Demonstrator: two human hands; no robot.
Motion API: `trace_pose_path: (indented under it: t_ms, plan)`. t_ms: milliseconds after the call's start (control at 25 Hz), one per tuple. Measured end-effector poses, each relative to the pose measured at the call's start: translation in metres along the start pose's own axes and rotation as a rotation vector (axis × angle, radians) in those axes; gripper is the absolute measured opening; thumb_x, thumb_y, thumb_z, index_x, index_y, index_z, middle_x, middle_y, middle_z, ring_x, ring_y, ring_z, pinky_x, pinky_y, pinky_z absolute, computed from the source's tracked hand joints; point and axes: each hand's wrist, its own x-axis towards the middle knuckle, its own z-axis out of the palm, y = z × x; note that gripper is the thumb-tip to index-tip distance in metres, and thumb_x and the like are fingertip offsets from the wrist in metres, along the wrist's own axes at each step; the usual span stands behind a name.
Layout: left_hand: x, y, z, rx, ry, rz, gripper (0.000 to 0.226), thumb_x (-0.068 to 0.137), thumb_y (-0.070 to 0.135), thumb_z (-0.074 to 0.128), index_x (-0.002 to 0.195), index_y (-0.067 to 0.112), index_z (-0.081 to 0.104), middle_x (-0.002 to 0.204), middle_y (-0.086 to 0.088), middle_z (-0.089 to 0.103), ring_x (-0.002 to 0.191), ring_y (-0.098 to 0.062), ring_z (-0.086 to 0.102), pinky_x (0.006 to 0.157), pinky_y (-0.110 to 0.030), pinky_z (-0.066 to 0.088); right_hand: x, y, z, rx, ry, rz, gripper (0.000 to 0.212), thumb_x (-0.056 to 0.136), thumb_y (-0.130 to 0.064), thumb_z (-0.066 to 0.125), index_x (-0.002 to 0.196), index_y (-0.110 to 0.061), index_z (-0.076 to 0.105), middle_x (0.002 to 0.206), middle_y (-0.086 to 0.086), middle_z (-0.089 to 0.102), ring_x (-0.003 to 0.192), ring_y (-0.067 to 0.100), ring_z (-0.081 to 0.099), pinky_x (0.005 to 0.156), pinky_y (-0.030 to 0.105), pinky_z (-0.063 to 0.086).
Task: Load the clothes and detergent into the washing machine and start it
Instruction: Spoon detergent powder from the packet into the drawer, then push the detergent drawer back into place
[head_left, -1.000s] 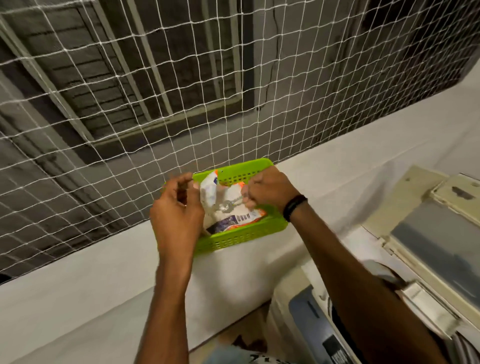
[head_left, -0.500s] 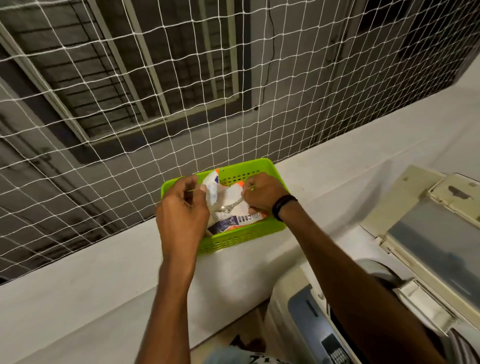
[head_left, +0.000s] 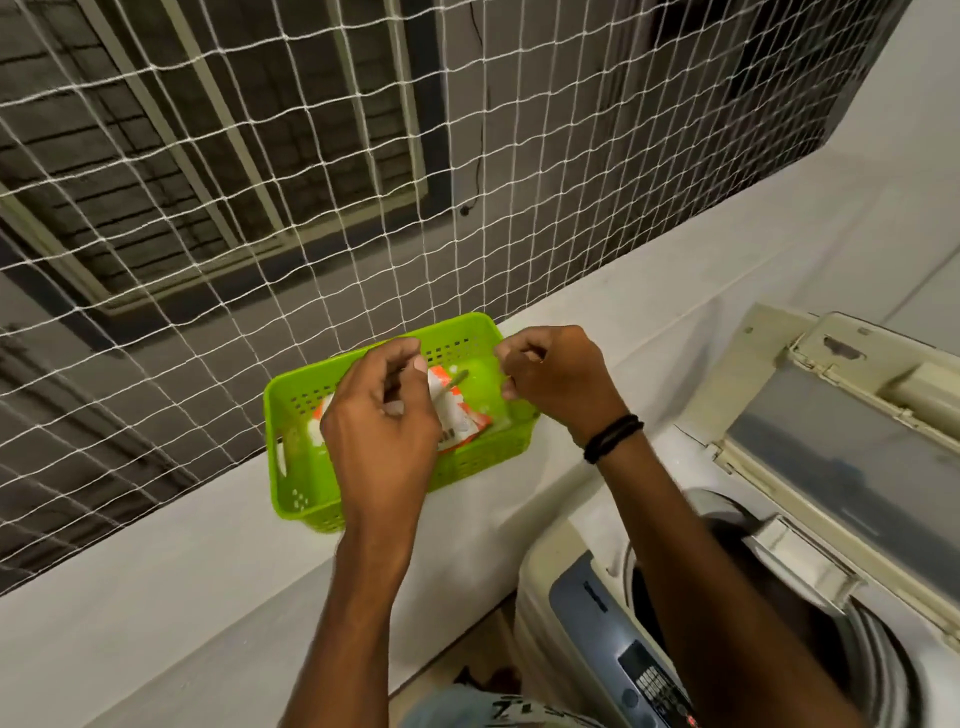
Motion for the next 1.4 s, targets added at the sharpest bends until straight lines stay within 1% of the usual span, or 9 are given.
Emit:
trace_pose_path:
  t_ms: [80,240,520,720,840,960,1160,1280,1400]
  plan:
    - [-0.007,0.004,0.019,-0.072,-0.03,0.013,0.016,0.093,0.021,0.062,0.106,0.021,0.072,0.098,0.006,0.072,0.089,-0.005,0.068,0.076,-0.016,0.054,-0.01,0.01,-0.02,0.098,0.08,0.051,0.022,0.08,-0.006,0.058,0.063,-0.017,0.068,0.061,-0.011,0.065,0.06,0.023,0.072,0.069,0.043,0.059]
    - [-0.027,0.013,0.061,-0.163,-0.151,0.079,0.014,0.092,0.025,0.06,0.102,0.026,0.07,0.097,0.005,0.073,0.09,-0.012,0.069,0.083,-0.036,0.057,-0.034,0.037,-0.066,0.256,0.342,0.181,0.016,0.079,-0.005,0.058,0.069,-0.001,0.07,0.075,0.008,0.072,0.066,0.028,0.073,0.075,0.05,0.06]
    - [-0.093,0.04,0.147,-0.207,-0.575,0.177,0.015,0.092,0.02,0.062,0.103,0.018,0.071,0.095,0.01,0.071,0.081,-0.002,0.064,0.076,-0.007,0.046,-0.086,0.13,-0.132,0.424,0.689,0.414,0.025,0.084,-0.006,0.062,0.062,-0.017,0.062,0.064,-0.002,0.058,0.052,0.008,0.061,0.073,0.042,0.062]
    - [-0.151,-0.001,0.244,-0.173,-0.996,-0.167,0.013,0.079,0.029,0.068,0.09,0.025,0.074,0.088,0.004,0.075,0.084,-0.017,0.07,0.082,-0.031,0.057,-0.134,0.241,-0.15,0.685,0.861,0.779,0.025,0.09,-0.02,0.063,0.067,-0.014,0.055,0.072,0.006,0.059,0.061,0.016,0.061,0.056,0.025,0.054]
    - [-0.192,-0.023,0.297,-0.099,-1.167,-0.578,0.013,0.07,0.022,0.066,0.078,0.019,0.076,0.069,0.0,0.071,0.063,-0.026,0.062,0.065,-0.032,0.051,-0.165,0.314,-0.151,0.891,0.942,0.947,0.018,0.092,-0.025,0.064,0.093,-0.007,0.059,0.094,0.011,0.062,0.073,0.019,0.064,0.064,0.027,0.059]
    - [-0.234,-0.043,0.341,-0.093,-1.295,-0.879,0.006,0.085,0.011,0.067,0.082,0.006,0.068,0.063,-0.008,0.056,0.055,-0.019,0.048,0.06,-0.031,0.045,-0.183,0.367,-0.15,1.072,1.111,1.038,0.044,0.088,-0.022,0.07,0.123,0.003,0.057,0.116,0.02,0.063,0.091,0.029,0.066,0.065,0.034,0.061]
    - [-0.276,-0.07,0.401,-0.015,-1.423,-1.143,0.01,0.093,0.011,0.061,0.101,0.005,0.064,0.085,-0.01,0.055,0.071,-0.015,0.049,0.063,-0.025,0.055,-0.183,0.421,-0.155,1.172,1.194,1.072,0.062,0.087,-0.017,0.071,0.139,0.002,0.043,0.126,0.023,0.059,0.095,0.031,0.063,0.05,0.029,0.058]
    - [-0.281,-0.071,0.423,0.009,-1.458,-1.149,0.015,0.095,0.004,0.055,0.109,0.008,0.059,0.1,-0.013,0.058,0.08,-0.018,0.054,0.054,-0.026,0.054,-0.173,0.404,-0.167,1.254,1.312,0.999,0.074,0.09,-0.005,0.065,0.151,-0.012,0.023,0.132,0.023,0.055,0.103,0.033,0.06,0.059,0.033,0.061]
    - [-0.284,-0.074,0.436,-0.001,-1.446,-1.181,0.016,0.093,0.005,0.058,0.108,0.002,0.062,0.107,-0.018,0.066,0.089,-0.025,0.061,0.064,-0.03,0.056,-0.167,0.422,-0.168,1.232,1.313,1.004,0.065,0.093,-0.001,0.059,0.15,-0.016,0.031,0.133,0.025,0.056,0.114,0.035,0.059,0.055,0.028,0.06]
